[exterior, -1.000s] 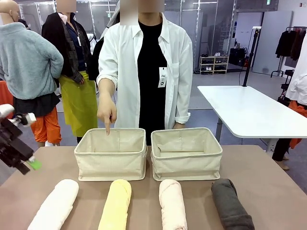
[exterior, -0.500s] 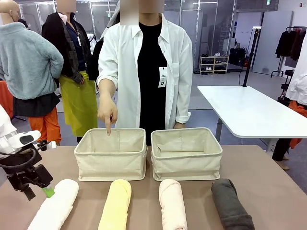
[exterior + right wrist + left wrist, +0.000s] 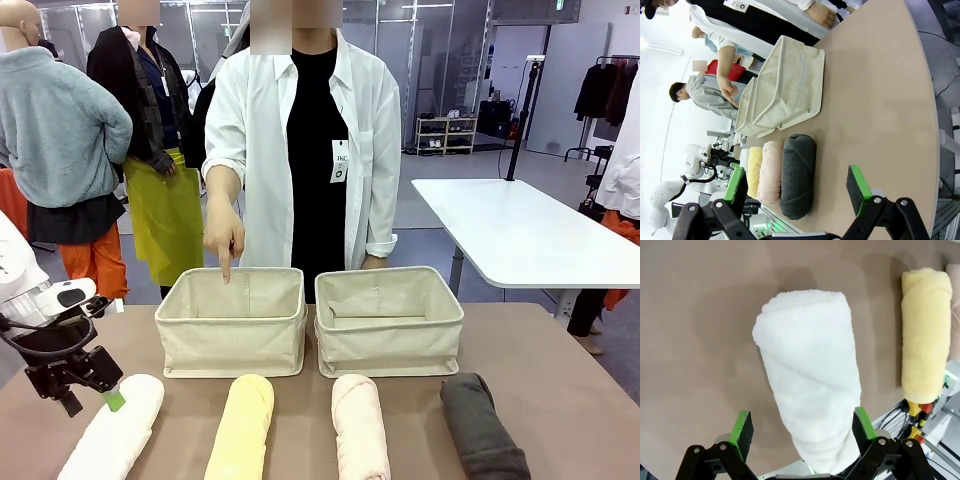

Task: Divide the towels into two baskets.
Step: Pick up one hotel-folded towel and place it in the Fabric basket indicated by the person.

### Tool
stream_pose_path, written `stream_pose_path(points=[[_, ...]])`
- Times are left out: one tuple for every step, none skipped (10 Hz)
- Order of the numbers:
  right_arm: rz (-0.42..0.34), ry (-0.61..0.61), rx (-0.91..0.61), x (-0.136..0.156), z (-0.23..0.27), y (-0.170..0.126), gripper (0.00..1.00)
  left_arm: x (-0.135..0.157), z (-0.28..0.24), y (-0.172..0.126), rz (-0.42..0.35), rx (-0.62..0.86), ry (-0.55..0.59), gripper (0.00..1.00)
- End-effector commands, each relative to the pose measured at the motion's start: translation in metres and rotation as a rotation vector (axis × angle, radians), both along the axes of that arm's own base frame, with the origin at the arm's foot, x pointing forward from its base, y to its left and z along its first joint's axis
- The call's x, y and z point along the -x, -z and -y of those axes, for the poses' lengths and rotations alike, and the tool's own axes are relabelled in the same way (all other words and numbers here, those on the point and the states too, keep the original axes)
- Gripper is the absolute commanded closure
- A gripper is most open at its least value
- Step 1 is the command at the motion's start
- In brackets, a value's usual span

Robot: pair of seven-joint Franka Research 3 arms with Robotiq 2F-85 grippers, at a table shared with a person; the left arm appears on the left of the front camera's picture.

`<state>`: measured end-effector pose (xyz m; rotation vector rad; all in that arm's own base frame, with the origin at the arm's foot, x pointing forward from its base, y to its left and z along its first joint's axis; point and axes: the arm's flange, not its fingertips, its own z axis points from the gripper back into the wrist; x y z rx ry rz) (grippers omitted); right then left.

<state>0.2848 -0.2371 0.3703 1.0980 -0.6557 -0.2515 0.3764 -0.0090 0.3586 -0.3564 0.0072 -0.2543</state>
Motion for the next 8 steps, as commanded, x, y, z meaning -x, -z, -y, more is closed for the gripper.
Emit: stream_pose_path(points=[[0.018, 0.001, -0.004, 0.000, 0.001, -0.002, 0.00, 0.048, 0.011, 0.026, -0.022, 0.012, -0.035, 0.00], [0.018, 0.001, -0.004, 0.000, 0.001, -0.002, 0.00, 0.049, 0.013, 0.028, -0.030, 0.020, -0.033, 0.00], [0.018, 0.001, -0.004, 0.000, 0.001, -0.002, 0.00, 0.049, 0.013, 0.032, -0.034, 0.018, -0.032, 0.00], [0.018, 0.001, -0.004, 0.000, 0.001, -0.002, 0.00, 0.052, 0.017, 0.038, -0.053, 0.010, -0.021, 0.00], [0.018, 0.001, -0.004, 0.000, 0.001, -0.002, 0.00, 0.055, 0.022, 0.045, -0.055, 0.012, -0.008, 0.00], [0.018, 0.001, -0.004, 0.000, 0.001, -0.002, 0.00, 0.059, 0.030, 0.051, -0.059, 0.012, 0.001, 0.03], [0.018, 0.001, -0.004, 0.000, 0.001, -0.002, 0.00, 0.061, 0.034, 0.056, -0.059, 0.016, 0.001, 0.07], [0.018, 0.001, -0.004, 0.000, 0.001, -0.002, 0.00, 0.062, 0.037, 0.057, -0.065, 0.032, 0.001, 0.17]])
